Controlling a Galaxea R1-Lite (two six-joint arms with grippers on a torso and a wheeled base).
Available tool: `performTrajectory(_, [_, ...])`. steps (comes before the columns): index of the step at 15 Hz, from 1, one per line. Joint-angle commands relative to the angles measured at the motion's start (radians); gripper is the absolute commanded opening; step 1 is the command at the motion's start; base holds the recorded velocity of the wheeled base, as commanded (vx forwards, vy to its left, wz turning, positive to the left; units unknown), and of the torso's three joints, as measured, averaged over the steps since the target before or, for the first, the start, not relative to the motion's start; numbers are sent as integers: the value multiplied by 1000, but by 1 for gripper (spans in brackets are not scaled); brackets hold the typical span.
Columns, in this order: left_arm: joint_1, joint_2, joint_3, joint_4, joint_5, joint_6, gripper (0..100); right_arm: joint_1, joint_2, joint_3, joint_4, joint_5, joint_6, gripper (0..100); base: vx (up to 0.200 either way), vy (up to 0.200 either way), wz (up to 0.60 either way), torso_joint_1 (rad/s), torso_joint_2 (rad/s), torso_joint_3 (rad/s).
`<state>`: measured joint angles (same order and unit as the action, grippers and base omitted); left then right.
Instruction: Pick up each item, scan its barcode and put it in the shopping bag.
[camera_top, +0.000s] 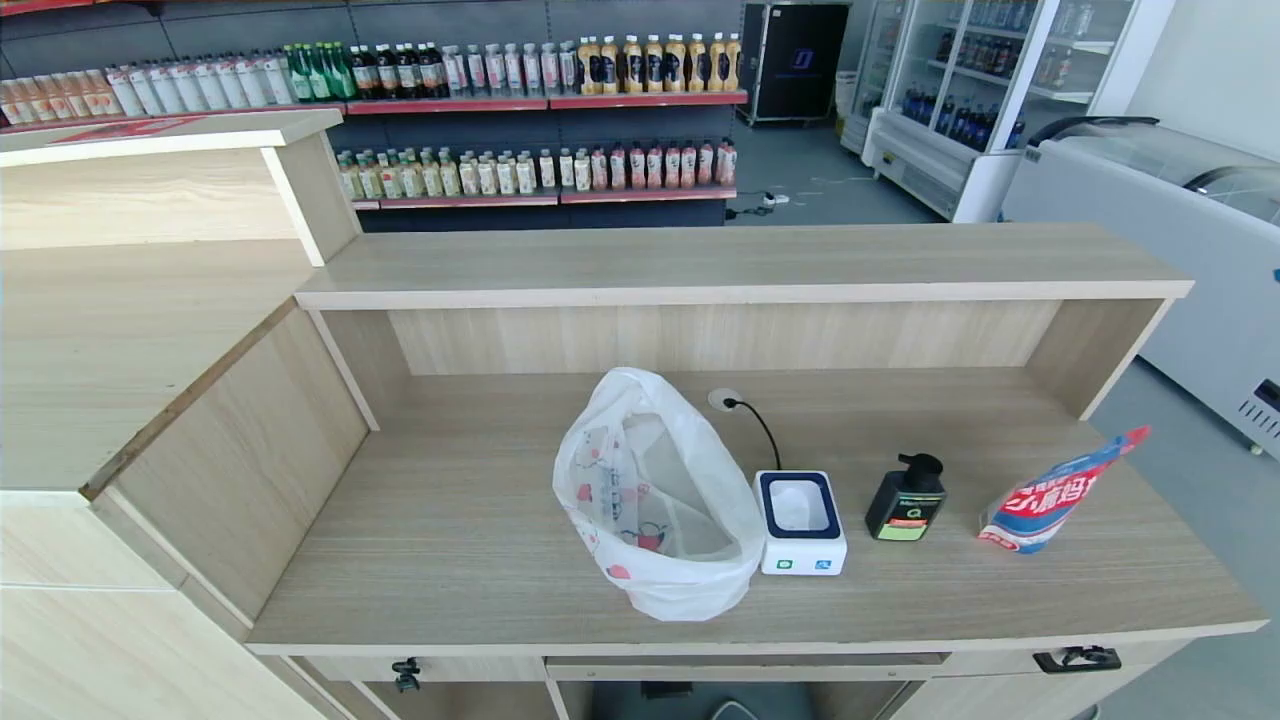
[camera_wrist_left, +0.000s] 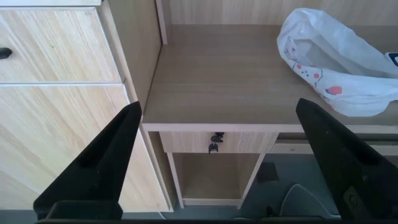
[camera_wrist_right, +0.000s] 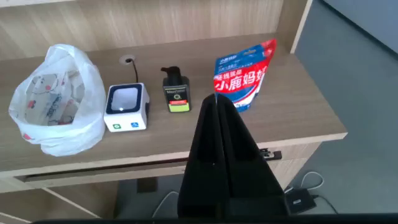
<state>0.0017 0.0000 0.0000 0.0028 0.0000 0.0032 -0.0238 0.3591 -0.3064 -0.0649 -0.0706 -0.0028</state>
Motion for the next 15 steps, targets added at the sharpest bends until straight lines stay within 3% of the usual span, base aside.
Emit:
performTrajectory(1, [0, 2, 0, 0, 2, 0, 100, -116, 724, -356, -237, 43, -34, 0, 0, 0, 0, 0, 0, 0])
performTrajectory(2, [0, 2, 0, 0, 0, 0, 100, -154, 807, -355, -283, 91, -88, 100, 0, 0, 0, 0, 0, 0])
performTrajectory(4, [0, 2, 0, 0, 0, 0, 100, -238, 1000, -318, -398, 167, -152, 100, 0, 0, 0, 0, 0, 0])
performTrajectory(6, [0, 2, 0, 0, 0, 0, 100, -272, 1213, -318, -601, 256, -223, 100, 0, 0, 0, 0, 0, 0])
performTrajectory(8, [0, 2, 0, 0, 0, 0, 100, -271, 1336, -339, -622, 331, -293, 100, 0, 0, 0, 0, 0, 0])
performTrajectory(15, [0, 2, 0, 0, 0, 0, 100, -77, 1491, -427, -622, 331, -299, 100, 0, 0, 0, 0, 0, 0])
